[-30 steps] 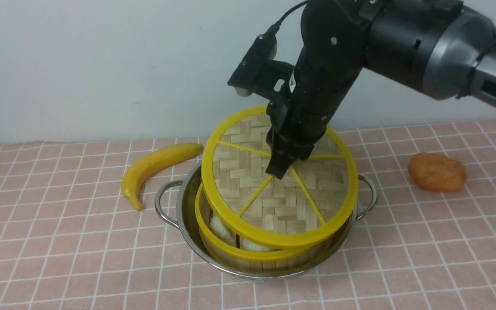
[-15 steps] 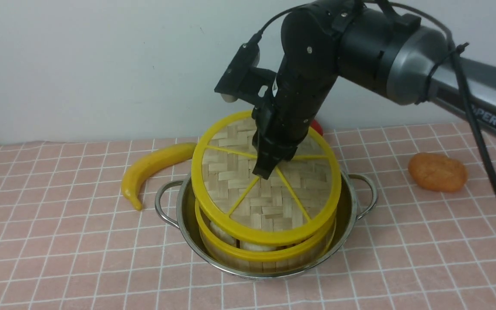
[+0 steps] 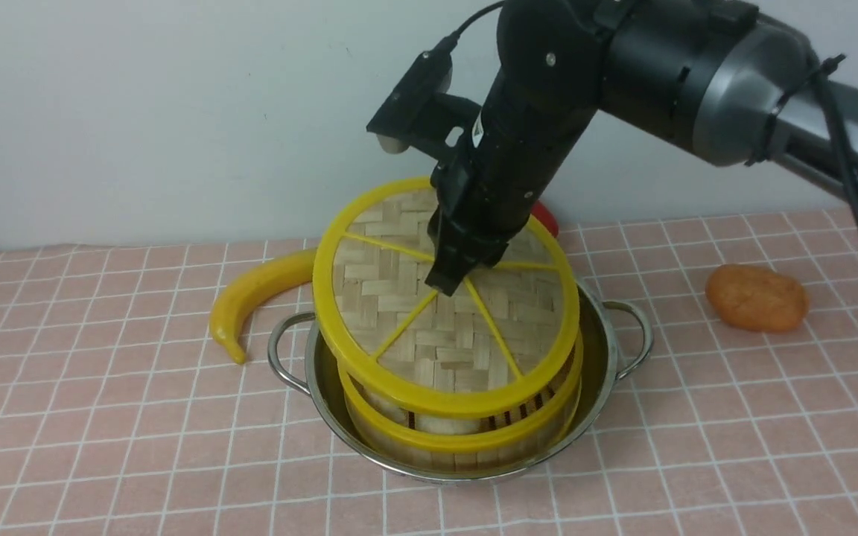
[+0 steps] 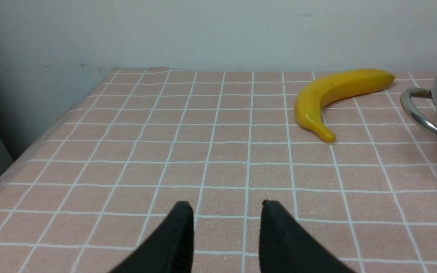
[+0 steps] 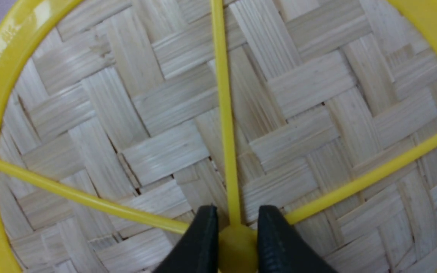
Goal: Place the steamer in the pot on the pink tablecloth, and put the lid on the steamer.
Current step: 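Place the bamboo steamer lid onto the steamer basket in the pot with the right gripper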
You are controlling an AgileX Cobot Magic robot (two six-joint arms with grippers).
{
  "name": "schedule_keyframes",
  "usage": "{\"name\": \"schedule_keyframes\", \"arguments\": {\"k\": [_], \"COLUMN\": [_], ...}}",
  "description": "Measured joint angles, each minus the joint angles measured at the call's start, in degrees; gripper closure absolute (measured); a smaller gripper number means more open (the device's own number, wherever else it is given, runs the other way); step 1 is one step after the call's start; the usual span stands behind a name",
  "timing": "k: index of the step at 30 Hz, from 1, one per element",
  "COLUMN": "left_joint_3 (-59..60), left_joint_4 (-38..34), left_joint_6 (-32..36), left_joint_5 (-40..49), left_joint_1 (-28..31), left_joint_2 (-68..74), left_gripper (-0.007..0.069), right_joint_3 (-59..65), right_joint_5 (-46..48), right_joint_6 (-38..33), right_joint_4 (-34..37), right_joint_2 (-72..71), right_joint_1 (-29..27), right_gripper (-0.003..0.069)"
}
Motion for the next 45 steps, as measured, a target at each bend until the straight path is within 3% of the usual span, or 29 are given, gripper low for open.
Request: {"name": "schedule_keyframes", "arguments": {"k": [30, 45], "left_joint_3": [0.0, 0.0], "left_joint_4": [0.0, 0.0], "left_joint_6": [0.0, 0.0], "left_joint_5": [0.0, 0.0], "left_joint_1": [0.0, 0.0], "left_joint_2": [0.0, 0.0], "left_gripper": [0.0382, 0.0382], "right_joint_3": [3.8, 3.8], "right_joint_5": [-1.2, -7.2], "right_joint_6": [-0.3, -5.3], "right_joint_4": [0.0, 0.3], "right_joint_2": [2.2, 3.9], "right_joint_1": [0.0, 0.0], "right_gripper": [0.0513, 0.0513]}}
